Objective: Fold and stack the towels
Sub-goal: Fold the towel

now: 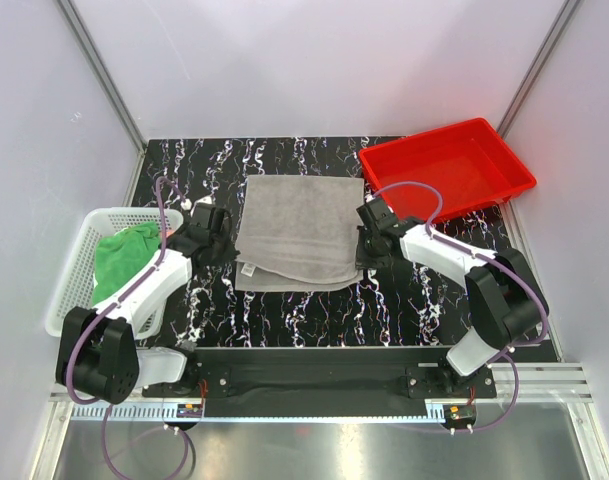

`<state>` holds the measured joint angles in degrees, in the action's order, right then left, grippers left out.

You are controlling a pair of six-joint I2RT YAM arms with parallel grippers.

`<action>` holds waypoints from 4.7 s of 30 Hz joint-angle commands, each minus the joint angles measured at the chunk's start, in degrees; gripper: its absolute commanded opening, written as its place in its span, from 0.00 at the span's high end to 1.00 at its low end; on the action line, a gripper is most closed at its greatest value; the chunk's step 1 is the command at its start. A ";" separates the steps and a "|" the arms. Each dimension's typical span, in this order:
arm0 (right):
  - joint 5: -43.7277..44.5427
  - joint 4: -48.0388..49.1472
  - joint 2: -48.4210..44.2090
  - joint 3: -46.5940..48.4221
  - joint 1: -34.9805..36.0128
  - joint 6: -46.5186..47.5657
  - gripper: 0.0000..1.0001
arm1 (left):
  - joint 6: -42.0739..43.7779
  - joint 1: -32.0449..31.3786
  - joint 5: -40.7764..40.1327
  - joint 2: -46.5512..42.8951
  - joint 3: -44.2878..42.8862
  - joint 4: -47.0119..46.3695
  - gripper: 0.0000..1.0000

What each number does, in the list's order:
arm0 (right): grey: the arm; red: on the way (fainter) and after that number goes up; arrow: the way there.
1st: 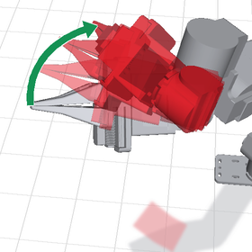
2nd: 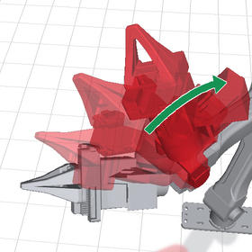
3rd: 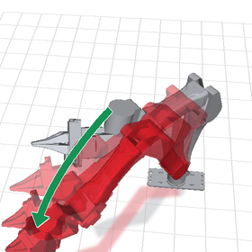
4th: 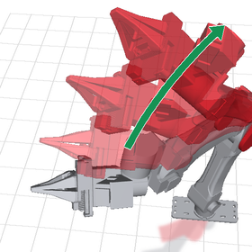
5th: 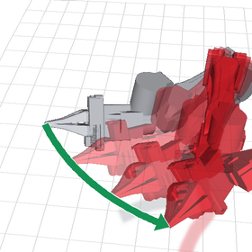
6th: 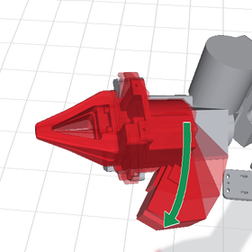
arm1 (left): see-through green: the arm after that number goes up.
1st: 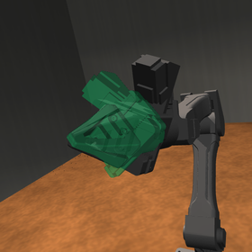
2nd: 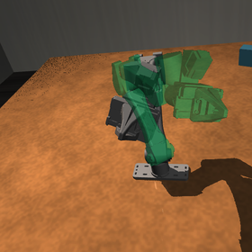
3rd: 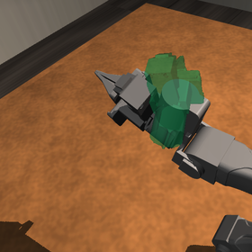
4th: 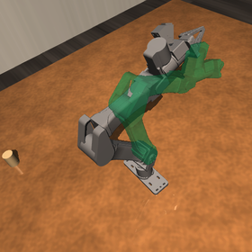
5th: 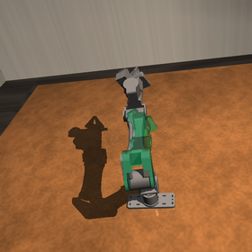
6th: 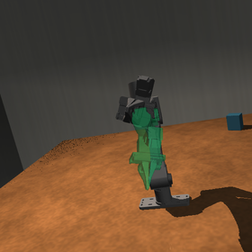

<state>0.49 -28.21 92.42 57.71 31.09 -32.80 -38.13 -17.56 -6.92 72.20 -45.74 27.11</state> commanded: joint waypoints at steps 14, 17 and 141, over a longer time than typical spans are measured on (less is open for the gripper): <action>-2.07 1.84 -0.40 -1.20 0.72 -0.16 0.83 | 0.78 -0.37 -0.20 -1.54 -0.85 -0.57 1.00; -2.07 2.19 -0.31 -1.81 0.72 -0.43 0.82 | 0.69 -0.37 -0.03 -1.45 -0.41 -0.83 1.00; 4.51 -3.25 -14.20 -12.02 0.90 -4.03 0.71 | -14.08 -17.51 4.90 -20.35 21.83 3.02 0.80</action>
<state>3.44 -31.97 78.32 42.11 31.62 -36.47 -52.21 -34.87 0.27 50.87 -21.21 31.59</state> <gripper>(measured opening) 0.292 0.079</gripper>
